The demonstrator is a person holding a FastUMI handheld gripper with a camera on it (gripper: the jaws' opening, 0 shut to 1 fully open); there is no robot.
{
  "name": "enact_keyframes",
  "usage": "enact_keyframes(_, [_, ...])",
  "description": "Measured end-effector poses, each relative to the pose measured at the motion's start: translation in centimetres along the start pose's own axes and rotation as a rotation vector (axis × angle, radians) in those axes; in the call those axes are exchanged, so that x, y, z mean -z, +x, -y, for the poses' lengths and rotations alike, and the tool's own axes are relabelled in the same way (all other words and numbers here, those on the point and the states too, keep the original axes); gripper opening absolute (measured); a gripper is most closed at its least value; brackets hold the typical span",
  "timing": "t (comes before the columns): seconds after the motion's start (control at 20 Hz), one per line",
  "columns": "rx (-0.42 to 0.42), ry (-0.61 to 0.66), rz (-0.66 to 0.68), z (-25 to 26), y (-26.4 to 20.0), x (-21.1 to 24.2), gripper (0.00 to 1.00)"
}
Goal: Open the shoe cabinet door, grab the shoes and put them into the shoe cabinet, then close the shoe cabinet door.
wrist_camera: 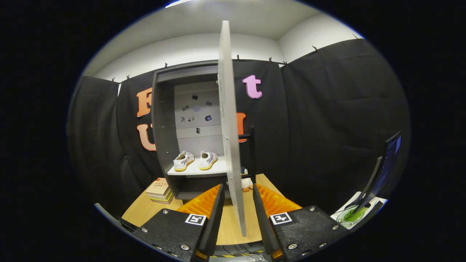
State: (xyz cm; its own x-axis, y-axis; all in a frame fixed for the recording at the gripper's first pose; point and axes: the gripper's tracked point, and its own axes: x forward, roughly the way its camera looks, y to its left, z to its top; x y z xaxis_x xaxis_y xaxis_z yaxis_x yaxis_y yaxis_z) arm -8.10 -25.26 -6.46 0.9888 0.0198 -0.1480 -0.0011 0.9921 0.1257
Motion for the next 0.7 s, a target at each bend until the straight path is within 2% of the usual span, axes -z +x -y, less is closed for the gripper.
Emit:
enact_keyframes(0.35, [-0.061,0.029,-0.010,3.2,5.2,0.8,0.53])
enact_keyframes(0.6, [-0.108,0.037,-0.027,2.8,6.0,1.2,0.55])
enact_keyframes(0.7, [-0.100,0.011,-0.029,3.1,6.0,1.2,0.56])
